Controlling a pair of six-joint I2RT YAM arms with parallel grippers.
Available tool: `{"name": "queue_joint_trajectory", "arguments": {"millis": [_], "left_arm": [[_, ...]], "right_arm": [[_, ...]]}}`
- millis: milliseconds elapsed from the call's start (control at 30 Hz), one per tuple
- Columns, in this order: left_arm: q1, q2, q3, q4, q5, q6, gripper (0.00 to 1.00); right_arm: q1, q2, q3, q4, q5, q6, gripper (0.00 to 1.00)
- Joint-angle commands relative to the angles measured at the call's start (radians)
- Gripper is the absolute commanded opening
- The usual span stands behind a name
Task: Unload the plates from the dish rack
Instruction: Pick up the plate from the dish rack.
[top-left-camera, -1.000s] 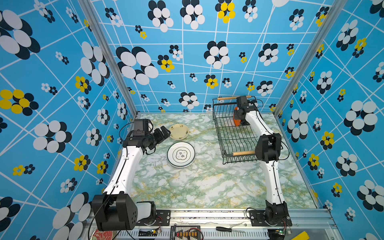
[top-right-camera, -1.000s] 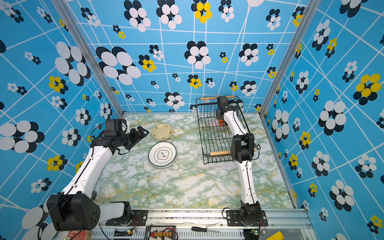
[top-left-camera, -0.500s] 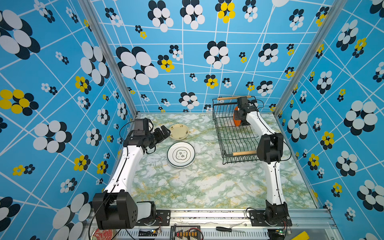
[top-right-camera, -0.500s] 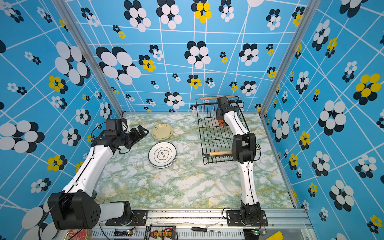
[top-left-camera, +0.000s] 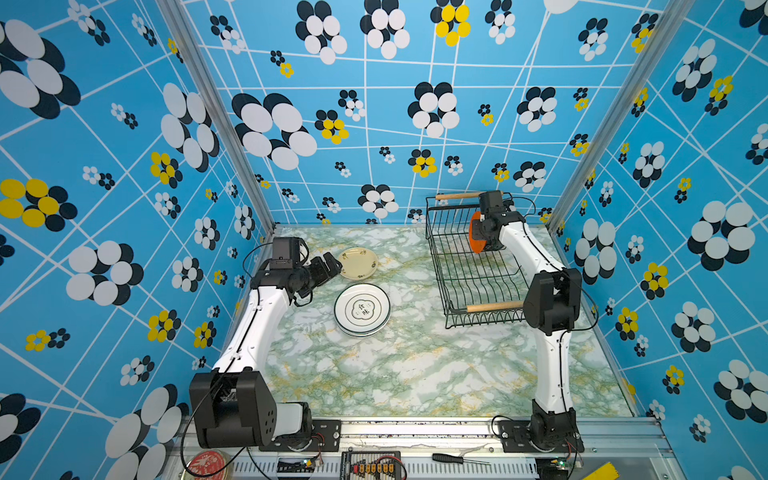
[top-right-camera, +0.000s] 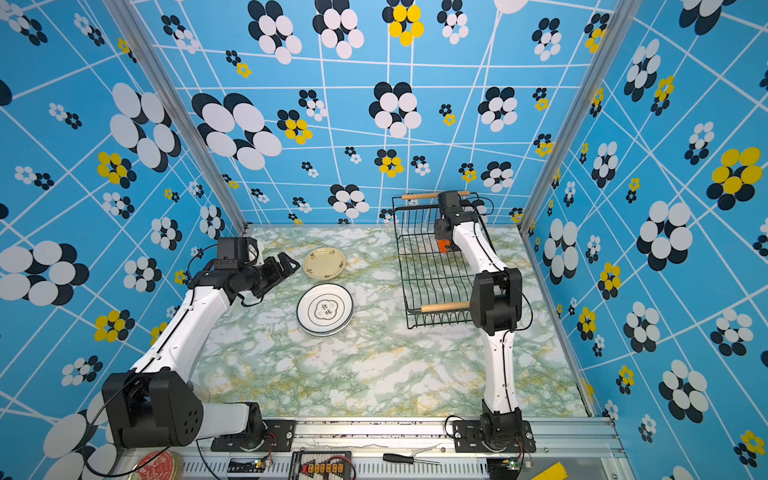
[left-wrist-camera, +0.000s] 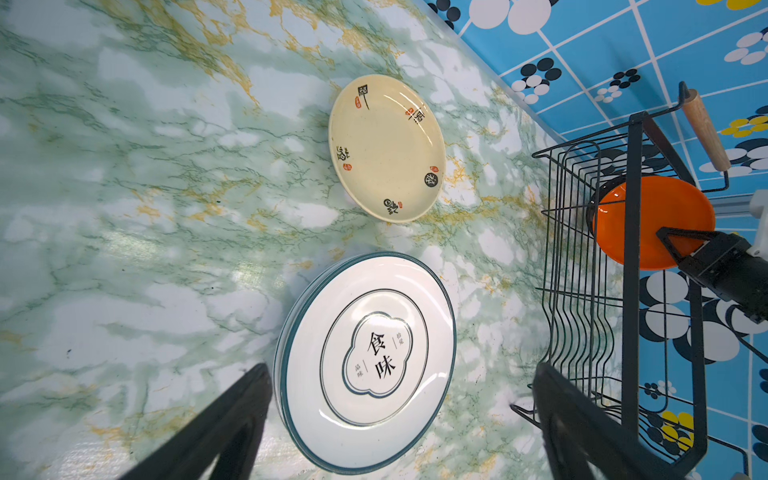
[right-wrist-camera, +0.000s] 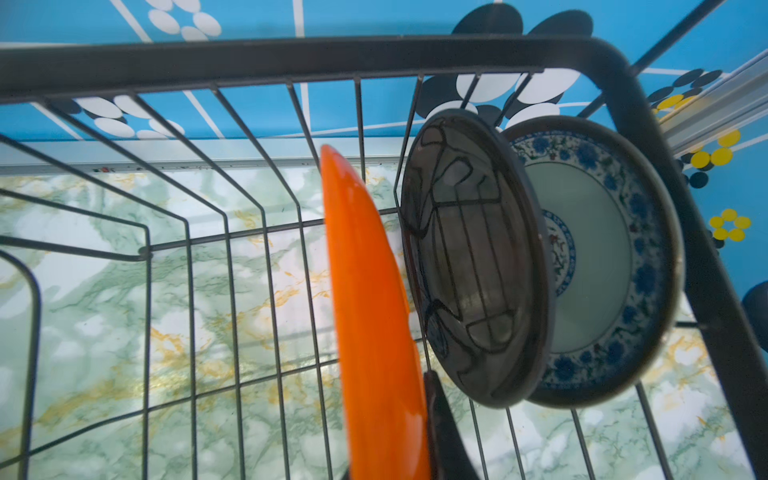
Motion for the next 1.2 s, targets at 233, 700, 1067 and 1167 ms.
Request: {"name": "queue_joint_trajectory", "arguments": {"millis": [233, 700, 1067, 1167], "left_arm": [[-0.005, 0.047, 0.044, -0.023, 0.063, 0.067, 0.99], [-0.084, 0.096, 0.088, 0.058, 0.181, 0.069, 0.99], [-0.197, 0.122, 0.137, 0.097, 0.184, 0.035, 0.99], [-0.232, 0.122, 0.148, 0.109, 0.192, 0.022, 0.99]], "right_arm": [[0.009, -0.246, -0.205, 0.121, 0.008, 0.066, 0.00], [0.063, -0.690, -0.639, 0.255, -0.131, 0.386, 0.00], [0.136, -0.889, -0.917, 0.410, -0.302, 0.701, 0.00], [0.161, -0.903, -0.983, 0.492, -0.355, 0.780, 0.00]]}}
